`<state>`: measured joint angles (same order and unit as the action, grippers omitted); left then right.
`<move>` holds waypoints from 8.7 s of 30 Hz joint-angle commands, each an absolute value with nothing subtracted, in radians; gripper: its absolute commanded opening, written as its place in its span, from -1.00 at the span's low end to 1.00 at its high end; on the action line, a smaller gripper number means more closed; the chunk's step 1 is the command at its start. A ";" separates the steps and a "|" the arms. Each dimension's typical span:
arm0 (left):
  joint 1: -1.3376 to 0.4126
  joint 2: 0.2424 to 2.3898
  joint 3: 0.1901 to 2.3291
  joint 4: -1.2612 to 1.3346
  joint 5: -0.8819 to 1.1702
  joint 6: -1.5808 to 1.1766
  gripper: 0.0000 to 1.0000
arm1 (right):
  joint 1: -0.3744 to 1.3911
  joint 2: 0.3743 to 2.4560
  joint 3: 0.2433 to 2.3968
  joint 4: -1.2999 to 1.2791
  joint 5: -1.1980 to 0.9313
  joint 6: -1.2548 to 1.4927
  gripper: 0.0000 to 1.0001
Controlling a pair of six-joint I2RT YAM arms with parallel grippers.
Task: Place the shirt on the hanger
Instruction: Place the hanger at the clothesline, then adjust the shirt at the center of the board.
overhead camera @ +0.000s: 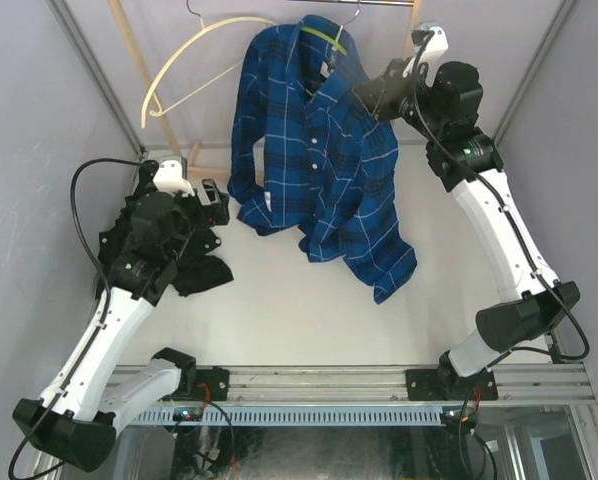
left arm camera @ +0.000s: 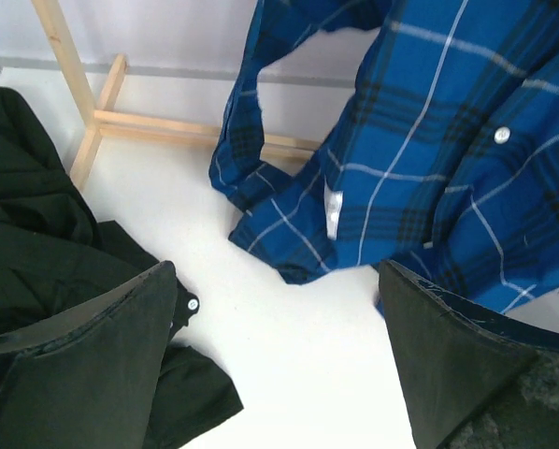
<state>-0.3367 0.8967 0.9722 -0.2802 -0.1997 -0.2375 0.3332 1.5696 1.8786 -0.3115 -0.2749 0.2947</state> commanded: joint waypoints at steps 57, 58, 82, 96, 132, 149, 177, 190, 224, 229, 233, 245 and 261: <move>-0.279 1.116 1.178 -0.552 -0.387 -0.385 1.00 | 0.262 1.008 1.362 -0.295 -0.136 0.204 0.37; -0.279 1.130 1.189 -0.584 -0.415 -0.405 1.00 | 0.262 0.982 1.330 -0.314 -0.140 0.215 0.38; -0.279 0.659 0.826 -0.587 -0.597 -0.363 1.00 | 0.206 0.812 0.815 -0.519 -0.009 0.439 0.91; -0.278 0.654 0.812 -0.562 -0.489 -0.344 1.00 | 0.148 0.878 0.525 -0.253 -0.004 0.504 0.99; -0.279 0.651 0.795 -0.538 -0.395 -0.336 1.00 | 0.529 1.305 0.539 0.253 0.062 0.506 -0.85; -0.278 0.670 0.801 -0.535 -0.370 -0.333 1.00 | 0.309 0.971 0.333 0.207 0.088 0.568 0.91; -0.279 0.684 0.801 -0.537 -0.351 -0.333 1.00 | 0.059 1.088 0.373 0.227 0.084 0.611 0.80; -0.278 0.683 0.799 -0.533 -0.337 -0.333 1.00 | -0.175 1.410 0.446 0.531 -0.404 0.705 0.76; -0.278 0.687 0.800 -0.536 -0.337 -0.332 1.00 | 0.365 1.244 0.394 0.604 -0.037 0.742 -1.00; -0.278 0.682 0.799 -0.535 -0.336 -0.331 1.00 | 0.570 1.209 0.473 0.542 0.131 0.680 -1.00; -0.275 0.666 0.803 -0.542 -0.363 -0.333 1.00 | 0.718 1.282 0.650 0.499 0.245 0.632 -1.00; -0.267 0.610 0.784 -0.550 -0.375 -0.343 1.00 | 0.805 1.850 1.440 0.387 0.258 0.509 -1.00; -0.266 0.616 0.782 -0.547 -0.352 -0.345 1.00 | 0.771 2.116 1.593 0.193 0.322 0.467 -0.43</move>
<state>-0.2733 0.6159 0.7963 -0.5705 -0.3603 -0.3477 0.7601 2.1834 1.6688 0.2070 0.2615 0.4740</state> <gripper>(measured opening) 0.998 0.238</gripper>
